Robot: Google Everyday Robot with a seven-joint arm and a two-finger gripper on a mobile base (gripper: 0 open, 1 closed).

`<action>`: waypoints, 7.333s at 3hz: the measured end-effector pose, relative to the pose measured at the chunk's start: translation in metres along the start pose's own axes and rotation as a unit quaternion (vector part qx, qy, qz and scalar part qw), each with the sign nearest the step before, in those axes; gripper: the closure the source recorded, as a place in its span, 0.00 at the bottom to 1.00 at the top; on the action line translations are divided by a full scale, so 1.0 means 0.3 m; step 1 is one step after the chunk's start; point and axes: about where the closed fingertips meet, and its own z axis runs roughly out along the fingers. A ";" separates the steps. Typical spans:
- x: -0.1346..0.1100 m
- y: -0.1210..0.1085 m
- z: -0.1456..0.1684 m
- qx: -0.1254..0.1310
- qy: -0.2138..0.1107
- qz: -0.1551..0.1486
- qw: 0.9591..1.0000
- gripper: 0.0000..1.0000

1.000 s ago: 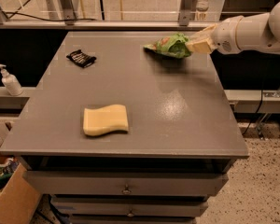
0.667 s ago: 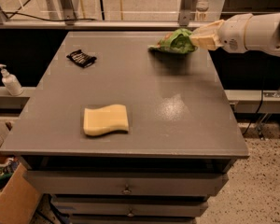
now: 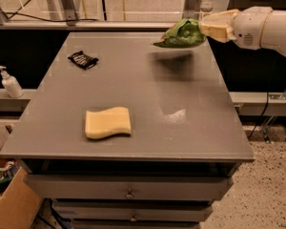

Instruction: Pick green rice chip bag

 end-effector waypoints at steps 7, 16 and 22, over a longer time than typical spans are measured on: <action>0.006 0.204 0.080 -0.129 0.192 -0.133 0.964 0.37; 0.337 0.350 0.186 -0.141 0.280 -0.130 0.941 0.64; -0.215 0.340 0.203 -0.148 0.122 -0.232 0.954 1.00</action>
Offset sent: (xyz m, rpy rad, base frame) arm -0.0283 0.0098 0.0475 0.0878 -0.0960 0.0816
